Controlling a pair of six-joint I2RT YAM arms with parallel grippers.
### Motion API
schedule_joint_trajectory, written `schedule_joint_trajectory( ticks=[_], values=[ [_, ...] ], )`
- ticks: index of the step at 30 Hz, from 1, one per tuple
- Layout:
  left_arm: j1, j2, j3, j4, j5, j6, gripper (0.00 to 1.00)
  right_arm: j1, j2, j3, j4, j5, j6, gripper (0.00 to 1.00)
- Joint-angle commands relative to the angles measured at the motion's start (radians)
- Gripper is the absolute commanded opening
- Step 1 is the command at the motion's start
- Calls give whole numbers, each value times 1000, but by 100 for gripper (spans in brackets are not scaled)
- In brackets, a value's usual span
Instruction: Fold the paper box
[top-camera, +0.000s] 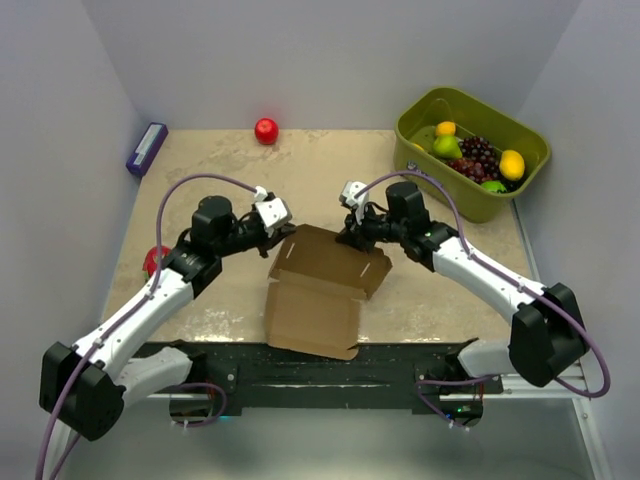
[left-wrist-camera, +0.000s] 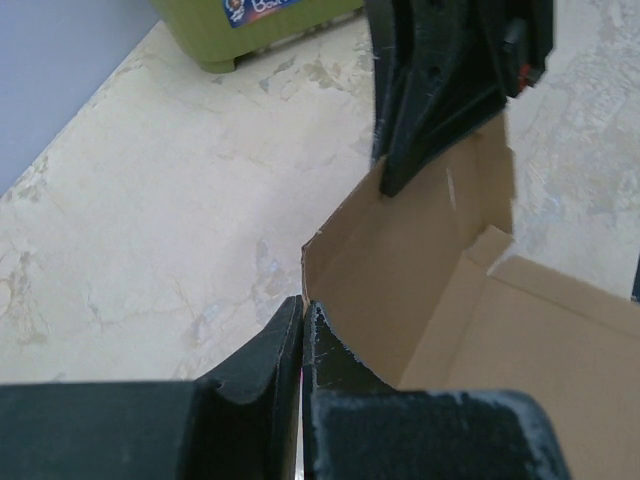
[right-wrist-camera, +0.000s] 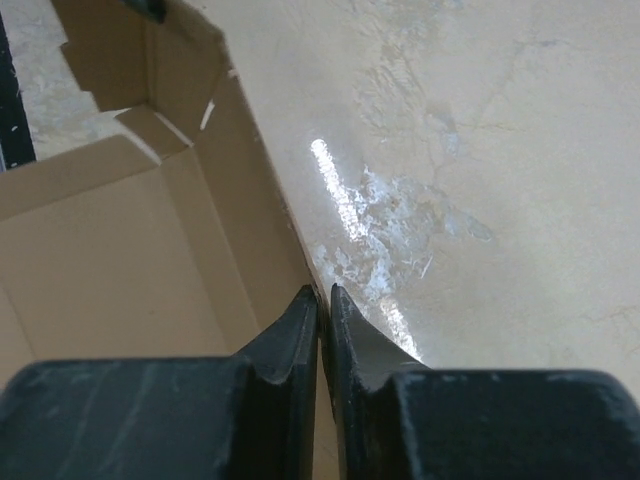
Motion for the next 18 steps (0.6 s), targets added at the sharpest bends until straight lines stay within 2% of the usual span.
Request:
schedule_joint_trajectory(
  ticks=[1, 5, 10, 18],
  values=[
    [-8, 59, 57, 90, -54, -94, 0, 26, -51, 48, 1, 92, 99, 5],
    [-46, 63, 48, 120, -205, -109, 0, 39, -81, 45, 7, 170, 193, 1],
    [-164, 83, 71, 118, -386, -94, 0, 79, -95, 43, 6, 255, 240, 1],
    [-229, 144, 143, 45, -486, -65, 0, 93, -98, 25, -12, 361, 250, 1]
  ],
)
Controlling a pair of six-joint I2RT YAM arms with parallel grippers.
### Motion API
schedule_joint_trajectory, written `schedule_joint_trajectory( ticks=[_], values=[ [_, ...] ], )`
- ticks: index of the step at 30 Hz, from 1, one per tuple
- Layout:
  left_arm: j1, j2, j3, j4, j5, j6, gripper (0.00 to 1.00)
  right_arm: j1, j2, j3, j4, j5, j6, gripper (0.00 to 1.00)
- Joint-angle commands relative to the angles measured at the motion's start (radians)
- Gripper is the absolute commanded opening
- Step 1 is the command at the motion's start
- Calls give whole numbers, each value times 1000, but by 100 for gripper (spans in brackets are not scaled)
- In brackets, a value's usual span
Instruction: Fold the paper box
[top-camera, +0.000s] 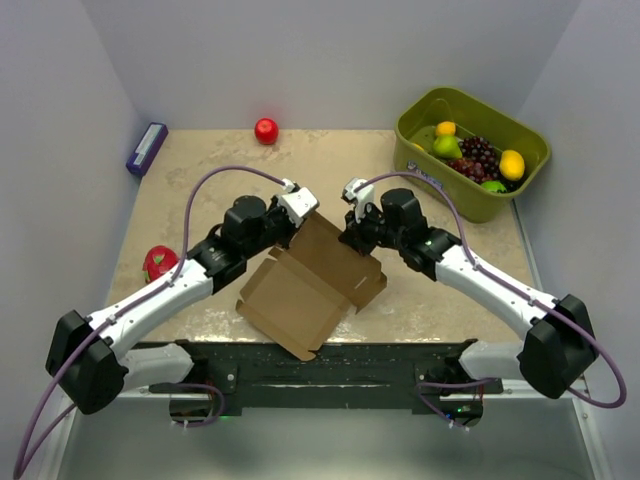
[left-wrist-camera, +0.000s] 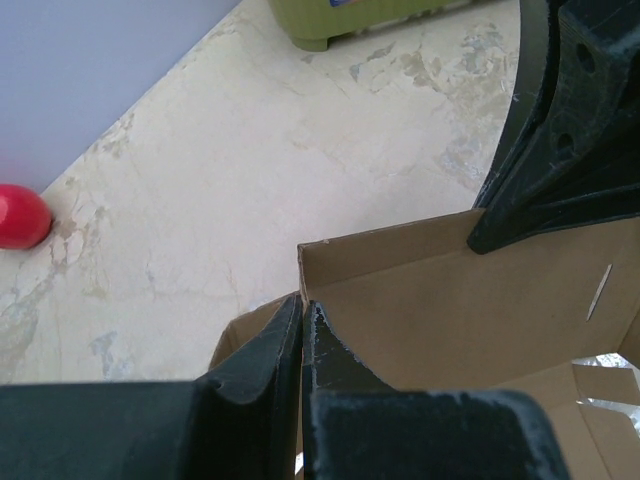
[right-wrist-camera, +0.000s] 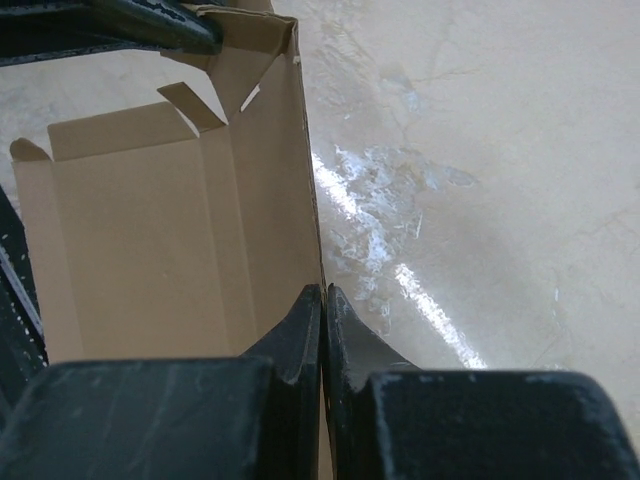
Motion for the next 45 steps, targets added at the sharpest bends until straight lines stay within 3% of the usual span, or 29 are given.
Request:
schedule_joint_trajectory(
  ticks=[1, 8, 12, 20, 22, 25, 28, 31, 38, 45],
  values=[
    [-29, 3, 56, -18, -30, 3, 0, 8, -33, 22, 47, 85, 55, 1],
    [-114, 18, -10, 60, -87, -163, 0, 10, -62, 2, 75, 118, 97, 2],
    [-193, 70, -38, 136, -245, -265, 0, 8, -53, 2, 84, 131, 105, 2],
    [-259, 153, -19, 175, -356, -344, 1, 10, -64, -23, 92, 163, 99, 2],
    [-259, 147, -33, 178, -375, -347, 7, 8, -64, -27, 86, 164, 88, 2],
    [-259, 95, -70, 167, -403, -333, 39, 8, -64, -31, 67, 155, 63, 3],
    [-254, 35, -136, 178, -397, -315, 62, 8, -62, -31, 47, 134, 40, 3],
    [-240, -20, -211, 184, -403, -331, 73, 8, -61, -26, 26, 97, 2, 3],
    [-118, -123, -343, 213, -356, -364, 78, 8, -36, -4, -40, 26, -47, 3],
    [-55, -54, -329, 239, -346, -359, 72, 8, -27, 5, -45, -32, -46, 3]
  ],
)
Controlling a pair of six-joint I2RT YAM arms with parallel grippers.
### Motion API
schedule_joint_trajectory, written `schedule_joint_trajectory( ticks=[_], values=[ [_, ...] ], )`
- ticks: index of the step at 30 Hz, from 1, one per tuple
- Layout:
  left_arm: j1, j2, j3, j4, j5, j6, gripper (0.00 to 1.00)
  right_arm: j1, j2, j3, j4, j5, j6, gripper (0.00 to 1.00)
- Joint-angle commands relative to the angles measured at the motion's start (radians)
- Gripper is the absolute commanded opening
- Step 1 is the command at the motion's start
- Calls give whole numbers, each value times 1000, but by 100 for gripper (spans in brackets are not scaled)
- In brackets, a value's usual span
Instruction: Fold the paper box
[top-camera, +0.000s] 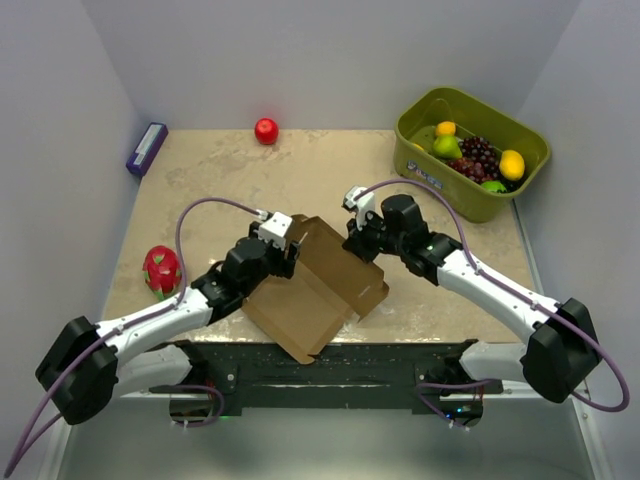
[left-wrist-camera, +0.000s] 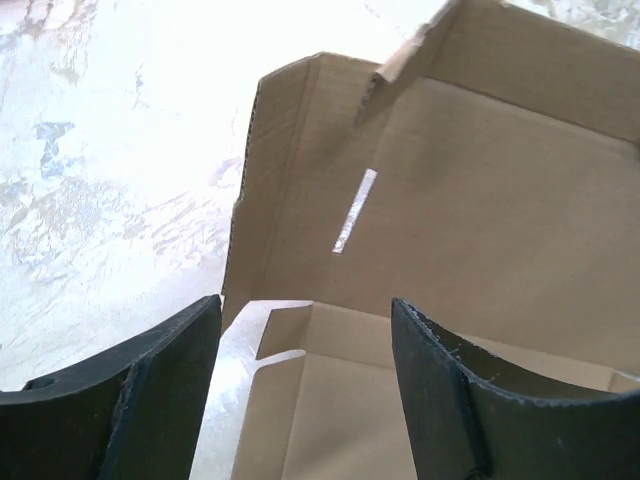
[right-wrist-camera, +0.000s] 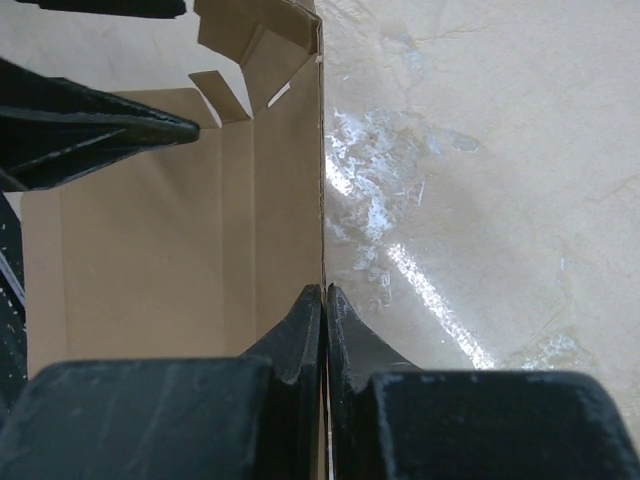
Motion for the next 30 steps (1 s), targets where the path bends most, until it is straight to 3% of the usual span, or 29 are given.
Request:
schedule_joint_trajectory(
  ticks=[1, 15, 30],
  values=[
    [27, 57, 19, 67, -3, -16, 72, 1, 1, 44, -5, -62, -21, 3],
    [35, 160, 35, 45, -156, -16, 63, -1, 5, 46, -2, -88, -24, 3],
    [31, 180, 6, 62, -35, -96, 38, -1, 38, 61, 5, -79, -27, 2]
  ],
)
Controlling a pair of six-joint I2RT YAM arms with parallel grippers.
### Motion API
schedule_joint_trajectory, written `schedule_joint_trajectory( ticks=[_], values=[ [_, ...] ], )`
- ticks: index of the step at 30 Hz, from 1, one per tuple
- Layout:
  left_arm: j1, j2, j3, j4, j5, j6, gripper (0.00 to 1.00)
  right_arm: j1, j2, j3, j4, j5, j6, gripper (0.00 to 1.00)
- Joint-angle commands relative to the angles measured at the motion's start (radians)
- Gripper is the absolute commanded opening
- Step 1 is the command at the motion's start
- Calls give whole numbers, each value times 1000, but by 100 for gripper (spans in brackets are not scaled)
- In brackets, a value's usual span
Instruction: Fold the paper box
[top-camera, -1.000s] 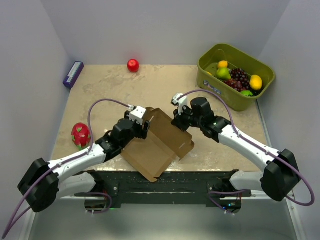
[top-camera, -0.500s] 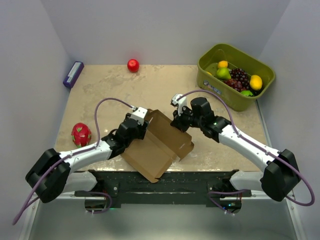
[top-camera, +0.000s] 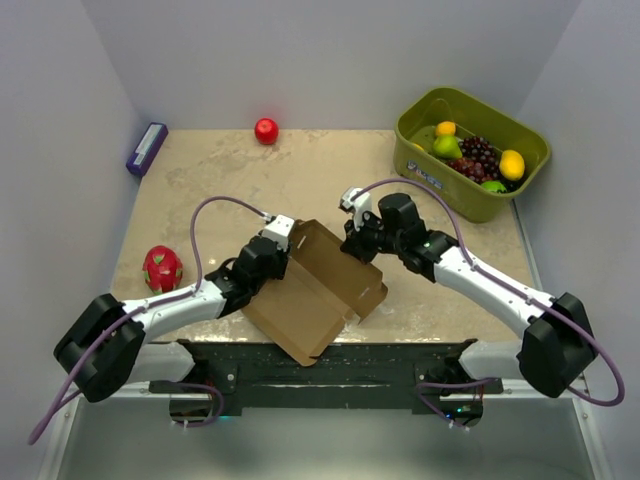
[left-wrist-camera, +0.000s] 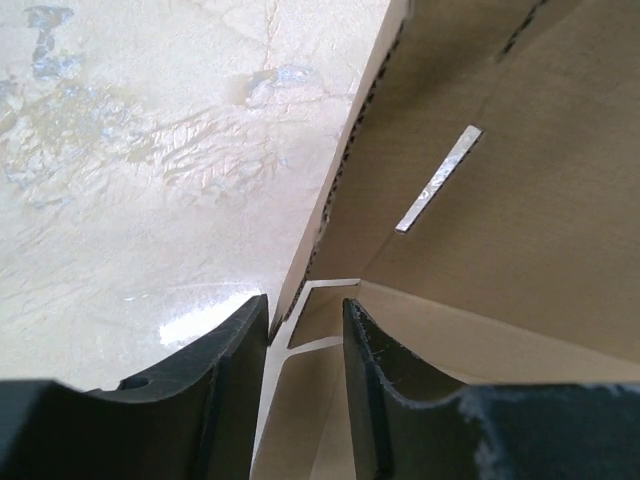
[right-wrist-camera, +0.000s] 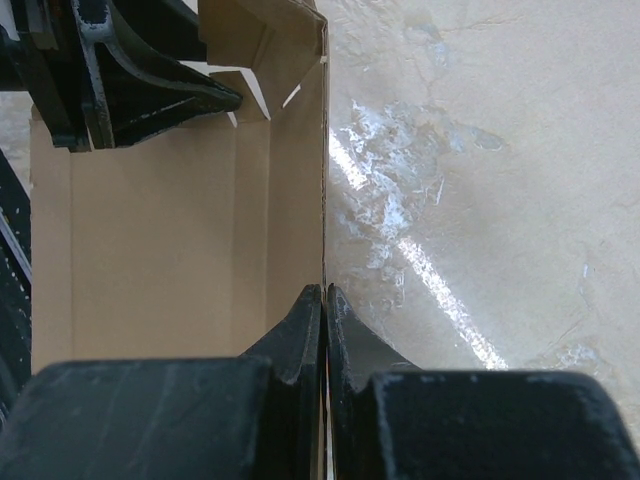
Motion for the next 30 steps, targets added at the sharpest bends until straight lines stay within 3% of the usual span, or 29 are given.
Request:
schedule_joint_trajectory(
  ticks=[1, 26, 30],
  values=[
    [1, 14, 7, 63, 45, -46, 38, 2, 10, 49, 20, -27, -14, 2],
    [-166, 180, 10, 153, 39, -115, 32, 2, 33, 52, 37, -36, -16, 2],
    [-166, 142, 10, 129, 10, -104, 33, 2, 35, 58, 26, -28, -37, 2]
  ],
)
